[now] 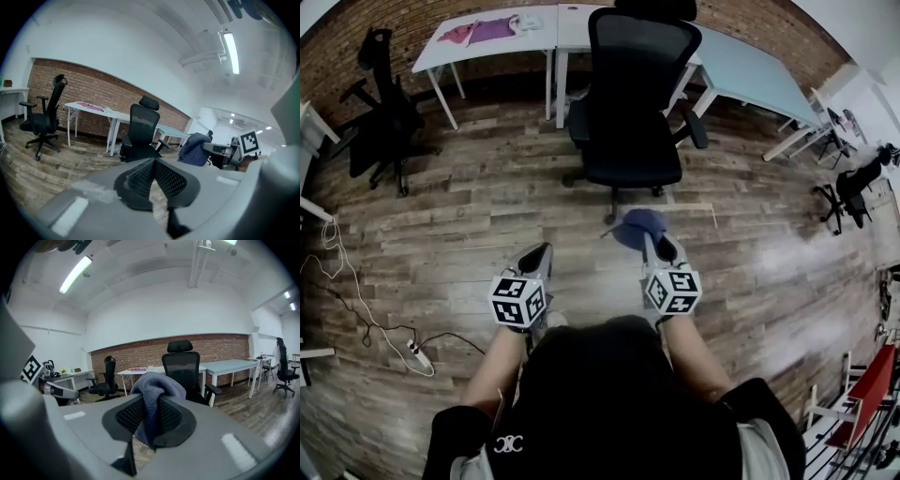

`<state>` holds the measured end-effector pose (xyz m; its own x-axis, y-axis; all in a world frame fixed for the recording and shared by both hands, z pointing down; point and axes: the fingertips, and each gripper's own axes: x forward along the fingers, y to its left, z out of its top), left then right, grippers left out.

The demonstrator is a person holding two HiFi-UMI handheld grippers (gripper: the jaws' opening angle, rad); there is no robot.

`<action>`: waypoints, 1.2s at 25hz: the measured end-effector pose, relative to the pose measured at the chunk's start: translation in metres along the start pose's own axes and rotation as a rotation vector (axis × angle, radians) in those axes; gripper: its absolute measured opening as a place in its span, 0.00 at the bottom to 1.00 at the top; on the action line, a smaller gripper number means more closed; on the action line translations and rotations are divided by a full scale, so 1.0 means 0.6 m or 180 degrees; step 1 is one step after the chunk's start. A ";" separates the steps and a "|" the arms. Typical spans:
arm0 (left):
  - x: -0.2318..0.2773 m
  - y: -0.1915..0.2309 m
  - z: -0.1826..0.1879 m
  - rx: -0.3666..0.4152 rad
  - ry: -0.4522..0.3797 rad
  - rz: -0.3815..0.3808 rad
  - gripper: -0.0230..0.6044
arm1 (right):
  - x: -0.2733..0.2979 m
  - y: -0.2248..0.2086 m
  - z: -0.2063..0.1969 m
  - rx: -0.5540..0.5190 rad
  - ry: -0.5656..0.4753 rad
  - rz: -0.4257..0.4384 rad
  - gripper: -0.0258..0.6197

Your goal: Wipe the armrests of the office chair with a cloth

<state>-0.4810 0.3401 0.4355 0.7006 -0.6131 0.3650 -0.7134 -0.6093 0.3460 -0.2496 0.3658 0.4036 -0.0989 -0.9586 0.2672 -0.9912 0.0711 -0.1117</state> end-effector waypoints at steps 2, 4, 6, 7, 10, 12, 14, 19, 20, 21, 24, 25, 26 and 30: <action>-0.009 -0.019 -0.007 0.0025 -0.0009 0.0029 0.04 | -0.023 -0.001 -0.002 -0.0044 -0.0031 0.0044 0.14; -0.012 -0.047 -0.011 0.0073 -0.0006 0.0044 0.04 | -0.050 -0.011 -0.001 -0.0051 -0.0065 0.0073 0.14; -0.012 -0.087 -0.016 0.0127 0.0000 0.0034 0.04 | -0.084 -0.031 0.000 -0.0019 -0.0096 0.0080 0.14; -0.012 -0.112 -0.022 0.0147 0.0002 0.0022 0.04 | -0.105 -0.043 -0.001 0.0010 -0.0111 0.0085 0.14; -0.013 -0.194 -0.058 0.0194 0.0038 -0.0003 0.04 | -0.181 -0.079 -0.014 0.0045 -0.0158 0.0131 0.14; -0.020 -0.248 -0.094 0.0183 0.0088 0.0021 0.04 | -0.234 -0.104 -0.034 0.0015 -0.0137 0.0164 0.14; -0.036 -0.296 -0.137 0.0144 0.0150 0.0077 0.04 | -0.286 -0.122 -0.056 -0.0002 -0.0096 0.0212 0.14; -0.075 -0.363 -0.203 0.0106 0.0247 0.0228 0.04 | -0.360 -0.141 -0.078 -0.0067 -0.0107 0.0342 0.14; -0.083 -0.367 -0.208 0.0089 0.0246 0.0257 0.04 | -0.366 -0.142 -0.081 -0.0073 -0.0096 0.0358 0.14; -0.089 -0.369 -0.210 0.0081 0.0242 0.0289 0.04 | -0.371 -0.143 -0.083 -0.0077 -0.0087 0.0369 0.14; -0.104 -0.370 -0.207 0.0099 0.0233 0.0367 0.04 | -0.379 -0.147 -0.082 -0.0068 -0.0094 0.0379 0.14; -0.107 -0.372 -0.204 0.0113 0.0229 0.0378 0.04 | -0.382 -0.148 -0.079 -0.0064 -0.0100 0.0391 0.14; -0.111 -0.375 -0.201 0.0135 0.0220 0.0388 0.04 | -0.384 -0.147 -0.076 -0.0067 -0.0103 0.0411 0.14; -0.131 -0.384 -0.187 0.0157 0.0145 0.0458 0.04 | -0.391 -0.133 -0.066 -0.0135 -0.0111 0.0541 0.14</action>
<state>-0.3730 0.5849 0.4245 0.5891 -0.6731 0.4471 -0.8043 -0.5414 0.2448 -0.1507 0.5959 0.3878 -0.2629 -0.9407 0.2144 -0.9634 0.2437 -0.1117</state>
